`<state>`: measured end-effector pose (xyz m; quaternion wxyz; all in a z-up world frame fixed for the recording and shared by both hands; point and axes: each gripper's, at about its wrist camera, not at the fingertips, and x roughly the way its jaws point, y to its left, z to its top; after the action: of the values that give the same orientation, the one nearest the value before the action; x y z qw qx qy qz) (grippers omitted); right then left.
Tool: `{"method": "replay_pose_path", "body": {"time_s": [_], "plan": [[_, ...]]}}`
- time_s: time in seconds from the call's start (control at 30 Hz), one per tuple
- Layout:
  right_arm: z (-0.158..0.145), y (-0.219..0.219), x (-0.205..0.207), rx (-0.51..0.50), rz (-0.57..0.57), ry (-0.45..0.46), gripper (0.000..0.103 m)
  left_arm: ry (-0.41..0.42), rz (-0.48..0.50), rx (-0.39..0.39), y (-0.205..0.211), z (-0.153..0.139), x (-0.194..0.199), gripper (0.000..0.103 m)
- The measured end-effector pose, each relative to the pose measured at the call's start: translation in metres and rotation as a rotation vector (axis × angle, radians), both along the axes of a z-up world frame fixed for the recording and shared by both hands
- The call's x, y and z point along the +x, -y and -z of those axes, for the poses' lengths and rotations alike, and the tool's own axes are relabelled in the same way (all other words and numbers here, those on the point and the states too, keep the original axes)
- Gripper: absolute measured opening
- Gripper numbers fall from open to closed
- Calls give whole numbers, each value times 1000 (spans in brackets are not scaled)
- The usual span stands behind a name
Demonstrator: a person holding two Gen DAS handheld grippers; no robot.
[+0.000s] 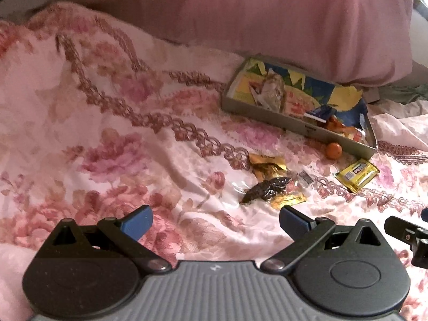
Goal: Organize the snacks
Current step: 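Lift both tools back from the tray toward the remaining snacks, then grasp the dark jerky pack with the left tool while the right tool grasps the gold foil pouch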
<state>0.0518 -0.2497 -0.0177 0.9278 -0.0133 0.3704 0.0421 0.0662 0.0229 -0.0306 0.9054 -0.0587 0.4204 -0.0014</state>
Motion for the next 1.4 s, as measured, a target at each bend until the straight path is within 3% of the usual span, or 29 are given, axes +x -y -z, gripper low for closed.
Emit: {"method": "replay_pose_path", "body": {"time_s": [0.17,0.4,0.7,0.87,1.0,1.17,1.27,1.4], "plan": [[3,10,22,18,-73,3,103,-78,43,-53,-2,10,28,103],[22,5,54,51,-136,-32,102,-74,220,51,15,19,71,103],[41,-10,65,6,-233,-63,102,-139,441,-4,27,41,112,103],[49,-18,69,-14,-287,-84,102,-97,593,60,40,44,112,101],[56,-22,74,-27,-302,-100,102,-114,647,83,44,52,116,93],[59,-23,78,7,-312,-120,102,-163,641,30,42,61,121,79],[60,-24,77,12,-321,-121,102,-163,640,15,40,60,123,65],[61,-26,78,14,-326,-129,102,-178,624,-5,38,58,124,58]]}}
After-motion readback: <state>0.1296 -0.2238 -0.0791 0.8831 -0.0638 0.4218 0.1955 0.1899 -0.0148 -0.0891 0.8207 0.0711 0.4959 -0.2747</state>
